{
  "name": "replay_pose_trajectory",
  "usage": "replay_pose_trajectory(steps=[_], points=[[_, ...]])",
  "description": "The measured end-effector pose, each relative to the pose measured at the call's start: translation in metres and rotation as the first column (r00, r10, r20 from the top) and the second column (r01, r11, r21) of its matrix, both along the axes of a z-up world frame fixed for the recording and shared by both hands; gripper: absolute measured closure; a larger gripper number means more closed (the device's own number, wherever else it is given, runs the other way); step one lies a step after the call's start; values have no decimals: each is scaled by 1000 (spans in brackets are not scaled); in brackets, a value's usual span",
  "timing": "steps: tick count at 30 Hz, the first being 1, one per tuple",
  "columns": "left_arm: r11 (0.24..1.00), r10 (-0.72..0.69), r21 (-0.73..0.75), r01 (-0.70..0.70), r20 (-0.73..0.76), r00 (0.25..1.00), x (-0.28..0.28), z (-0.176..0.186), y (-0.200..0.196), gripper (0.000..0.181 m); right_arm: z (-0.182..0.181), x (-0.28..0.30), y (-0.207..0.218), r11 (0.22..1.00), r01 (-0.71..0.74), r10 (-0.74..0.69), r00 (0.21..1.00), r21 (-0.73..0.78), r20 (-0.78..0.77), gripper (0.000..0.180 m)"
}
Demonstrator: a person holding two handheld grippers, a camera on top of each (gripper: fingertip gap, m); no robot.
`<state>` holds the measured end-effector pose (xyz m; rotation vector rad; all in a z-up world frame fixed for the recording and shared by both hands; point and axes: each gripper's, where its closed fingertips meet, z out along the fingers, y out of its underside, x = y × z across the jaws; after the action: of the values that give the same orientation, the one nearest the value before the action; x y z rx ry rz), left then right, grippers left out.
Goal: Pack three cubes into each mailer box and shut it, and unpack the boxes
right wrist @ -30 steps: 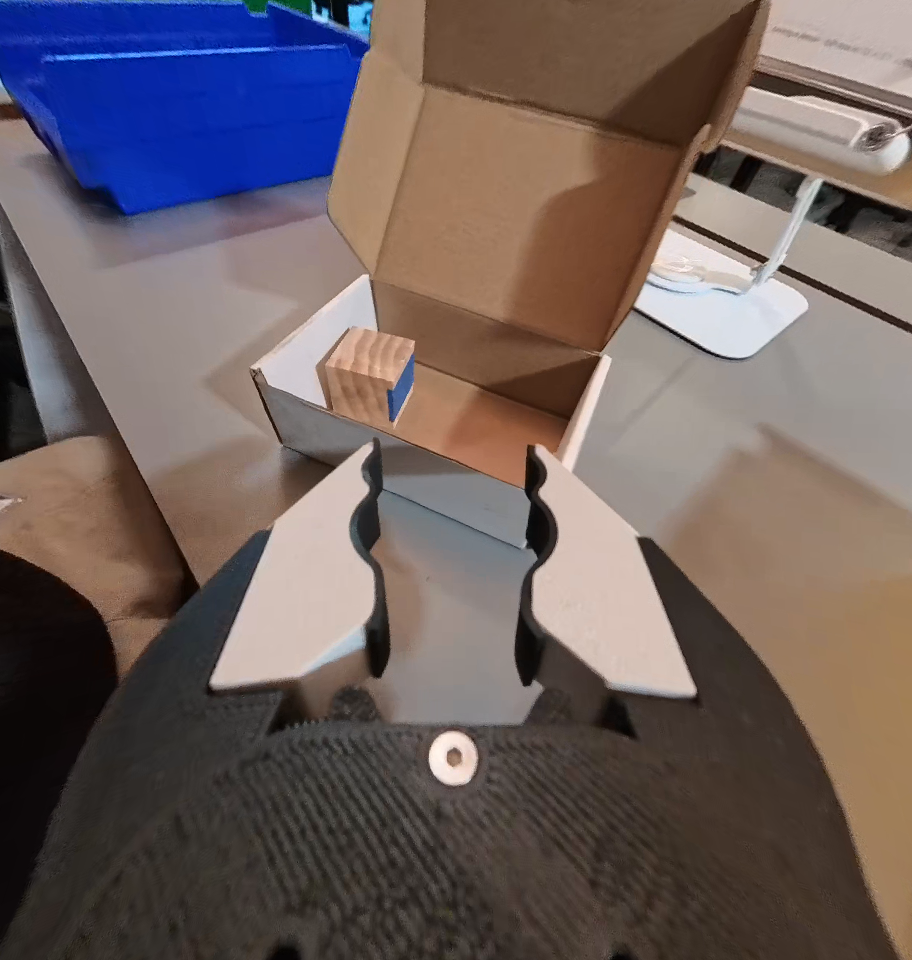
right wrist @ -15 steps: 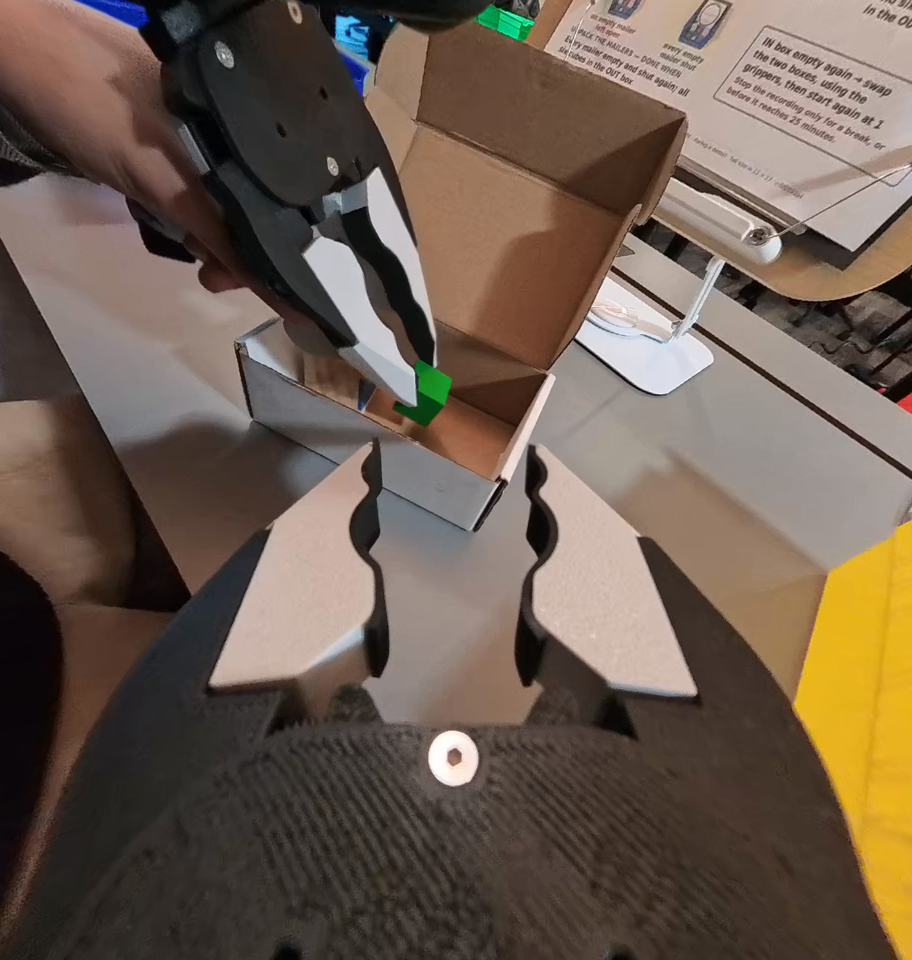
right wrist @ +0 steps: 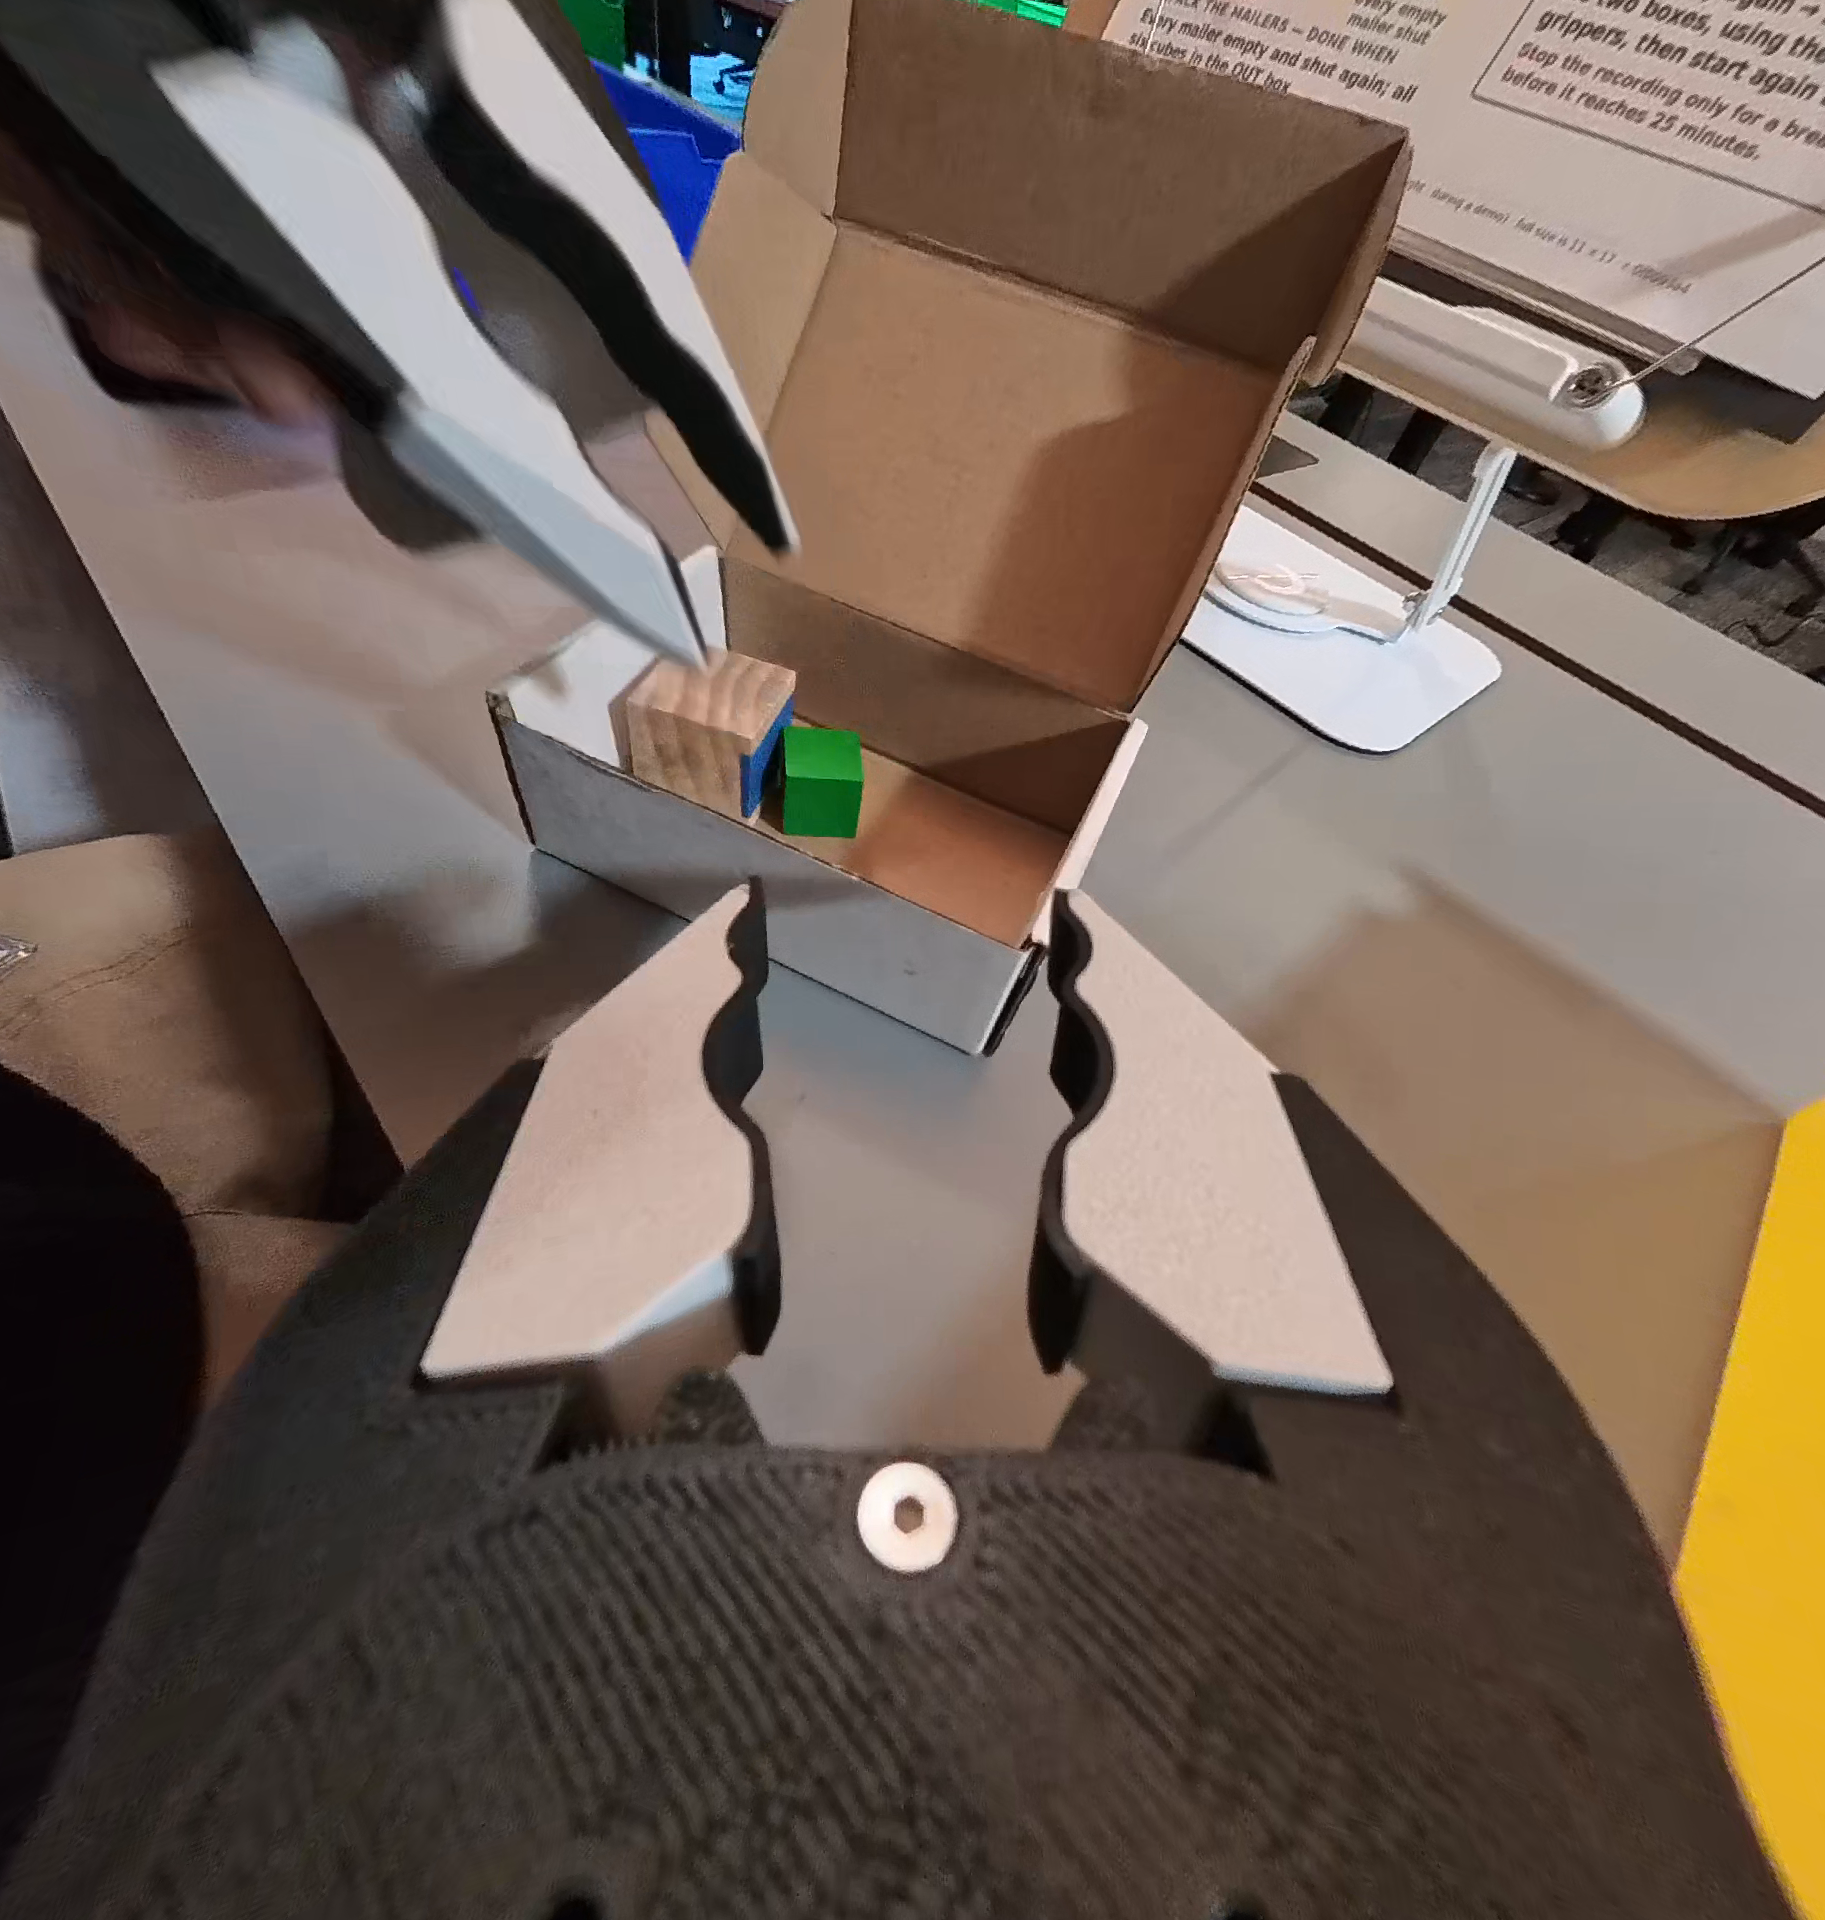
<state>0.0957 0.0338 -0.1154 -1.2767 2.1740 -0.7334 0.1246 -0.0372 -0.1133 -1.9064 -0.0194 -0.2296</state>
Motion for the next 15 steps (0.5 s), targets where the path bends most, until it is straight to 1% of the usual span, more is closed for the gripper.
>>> replay_pose_trajectory(steps=[2,4,6,7,9,11,13,14,15], points=[[996,48,-82,-42,64,997,-15,28,12,139,-1,0,0,1000,2,-2,1000,1,-3,126],[978,163,-147,-147,109,981,-32,53,47,137,-3,1,1,1000,5,-5,1000,-4,-9,127],[945,309,-159,-287,138,941,-54,73,103,135,-10,-1,0,1000,4,-4,1000,-26,-21,127],[921,383,-142,-364,149,912,-68,80,136,134,-14,-3,0,999,-4,3,1000,-38,-31,127],[856,516,-49,-515,162,841,-102,91,203,132,-16,-9,2,999,-22,20,998,-42,-57,127],[777,610,82,-624,149,779,-139,91,265,129,-14,-11,6,999,-25,22,995,-26,-92,125],[701,689,175,-691,83,720,-172,78,315,125,-11,-8,9,1000,-5,3,993,-11,-120,123],[674,723,182,-716,37,690,-183,67,333,123,-10,-6,10,1000,6,-6,991,-5,-132,122],[662,742,170,-730,-13,670,-191,54,346,124,-8,-4,12,1000,14,-14,990,3,-143,122]])
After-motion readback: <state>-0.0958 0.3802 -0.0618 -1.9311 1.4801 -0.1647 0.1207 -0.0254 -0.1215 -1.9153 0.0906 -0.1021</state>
